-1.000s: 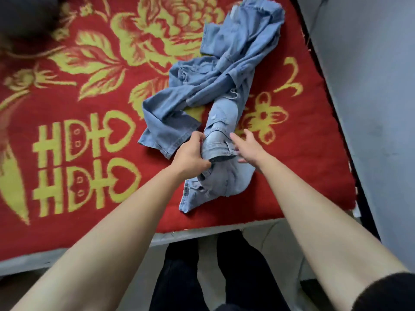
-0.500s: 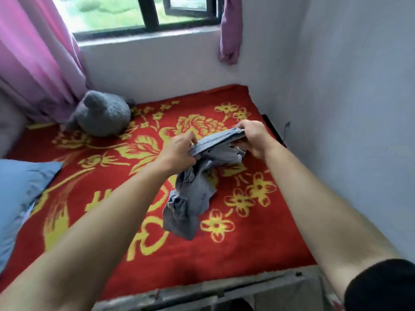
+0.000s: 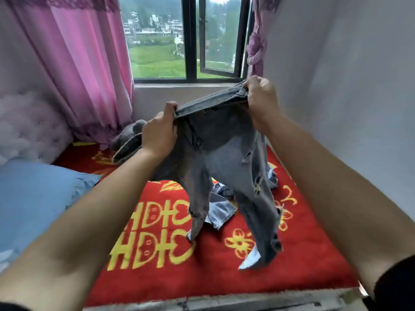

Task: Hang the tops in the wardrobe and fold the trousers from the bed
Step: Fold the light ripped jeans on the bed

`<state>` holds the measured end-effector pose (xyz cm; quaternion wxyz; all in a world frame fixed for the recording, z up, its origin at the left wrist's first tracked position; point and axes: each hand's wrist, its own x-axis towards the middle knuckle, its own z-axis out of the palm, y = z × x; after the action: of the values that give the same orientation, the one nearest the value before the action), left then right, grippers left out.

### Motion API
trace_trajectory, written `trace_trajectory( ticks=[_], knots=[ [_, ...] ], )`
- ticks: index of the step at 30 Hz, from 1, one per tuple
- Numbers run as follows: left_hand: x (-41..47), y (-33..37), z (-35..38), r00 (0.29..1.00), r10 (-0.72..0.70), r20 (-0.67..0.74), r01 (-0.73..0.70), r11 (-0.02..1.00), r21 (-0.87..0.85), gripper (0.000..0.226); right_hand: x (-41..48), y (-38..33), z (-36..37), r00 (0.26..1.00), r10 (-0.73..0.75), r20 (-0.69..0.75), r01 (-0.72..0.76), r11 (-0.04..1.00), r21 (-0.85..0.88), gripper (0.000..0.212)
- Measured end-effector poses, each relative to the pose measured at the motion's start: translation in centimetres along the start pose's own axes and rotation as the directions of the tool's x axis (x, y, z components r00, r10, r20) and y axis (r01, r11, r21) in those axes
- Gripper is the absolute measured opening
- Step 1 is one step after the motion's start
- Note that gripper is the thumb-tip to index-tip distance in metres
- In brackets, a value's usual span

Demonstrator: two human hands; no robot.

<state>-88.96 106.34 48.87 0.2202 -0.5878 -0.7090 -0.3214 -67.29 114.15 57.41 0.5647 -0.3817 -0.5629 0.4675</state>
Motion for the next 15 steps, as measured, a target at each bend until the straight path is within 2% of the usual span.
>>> trace_trajectory(
  ticks=[1, 4, 5, 7, 9, 11, 13, 15],
  knots=[
    [-0.1, -1.0, -0.7, 1.000, -0.008, -0.008, 0.009, 0.999, 0.042, 0.039, -0.3, -0.1, 0.0, 0.999, 0.017, -0.031, -0.017, 1.000, -0.011, 0.003],
    [0.0, -3.7, -2.9, 0.999, 0.042, -0.004, -0.041, 0.987, 0.157, 0.029, -0.6, -0.2, 0.3, 1.000, -0.018, -0.010, 0.016, 0.991, -0.130, 0.054],
    [0.0, -4.3, -3.7, 0.998, 0.064, -0.006, -0.062, 0.984, 0.167, 0.028, -0.9, -0.2, 0.7, 0.998, -0.057, 0.028, 0.061, 0.987, -0.151, 0.057],
    [0.3, -5.2, -5.1, 0.995, 0.095, -0.025, -0.091, 0.986, 0.138, 0.030, -1.5, -0.2, 1.9, 0.991, -0.084, 0.103, 0.098, 0.986, -0.138, 0.043],
    [0.4, -6.0, -6.5, 0.993, 0.113, -0.040, -0.109, 0.989, 0.096, 0.033, -2.0, 0.2, 3.1, 0.987, -0.055, 0.148, 0.068, 0.994, -0.091, 0.029],
    [0.5, -6.9, -7.6, 0.995, 0.094, -0.030, -0.090, 0.991, 0.098, 0.030, -2.3, 0.9, 3.8, 0.975, -0.023, 0.223, 0.030, 0.999, -0.029, 0.037],
    [0.3, -7.6, -8.3, 1.000, 0.012, -0.011, -0.011, 0.997, 0.082, 0.027, -2.8, 1.9, 4.5, 0.950, -0.017, 0.311, 0.041, 0.997, -0.072, 0.055],
    [0.1, -8.1, -8.9, 0.996, -0.083, 0.025, 0.083, 0.997, -0.002, 0.032, -3.3, 3.2, 5.5, 0.943, -0.013, 0.333, 0.061, 0.989, -0.133, 0.061]
  ],
)
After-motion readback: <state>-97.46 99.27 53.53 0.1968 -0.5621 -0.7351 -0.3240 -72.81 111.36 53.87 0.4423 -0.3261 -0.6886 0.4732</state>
